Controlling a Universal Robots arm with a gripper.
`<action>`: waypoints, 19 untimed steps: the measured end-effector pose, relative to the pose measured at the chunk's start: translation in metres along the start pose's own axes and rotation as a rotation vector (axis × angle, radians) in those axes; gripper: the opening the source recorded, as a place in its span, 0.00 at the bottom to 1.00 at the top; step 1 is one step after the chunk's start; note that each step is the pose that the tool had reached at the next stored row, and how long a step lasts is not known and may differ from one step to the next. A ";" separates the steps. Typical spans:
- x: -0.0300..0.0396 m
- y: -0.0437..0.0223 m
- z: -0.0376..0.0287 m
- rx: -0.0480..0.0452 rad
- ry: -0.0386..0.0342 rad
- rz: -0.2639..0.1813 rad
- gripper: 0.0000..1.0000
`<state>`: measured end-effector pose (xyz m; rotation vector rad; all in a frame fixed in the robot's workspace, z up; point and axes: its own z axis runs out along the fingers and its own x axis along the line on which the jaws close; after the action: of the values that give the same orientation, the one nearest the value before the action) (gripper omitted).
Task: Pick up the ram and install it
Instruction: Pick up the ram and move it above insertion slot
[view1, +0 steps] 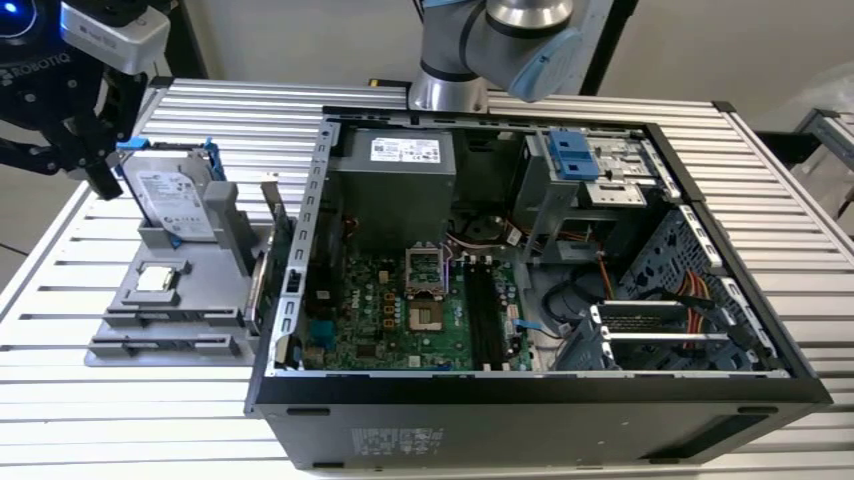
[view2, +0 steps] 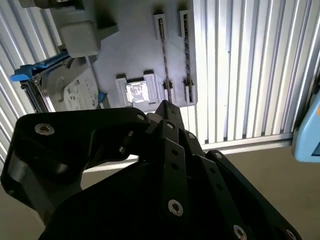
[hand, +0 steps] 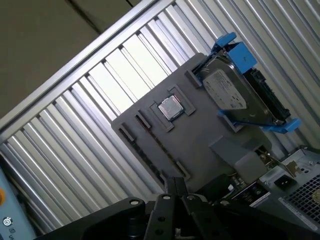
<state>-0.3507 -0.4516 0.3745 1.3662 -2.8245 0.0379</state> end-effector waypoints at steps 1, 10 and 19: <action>0.0000 0.0000 0.0000 0.0000 -0.0002 -0.009 0.00; 0.0000 0.0000 -0.0001 -0.0048 -0.0039 -0.076 0.00; 0.0000 0.0000 0.0001 -0.0310 -0.0275 -0.122 0.00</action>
<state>-0.3507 -0.4517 0.3744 1.5406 -2.7447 -0.0251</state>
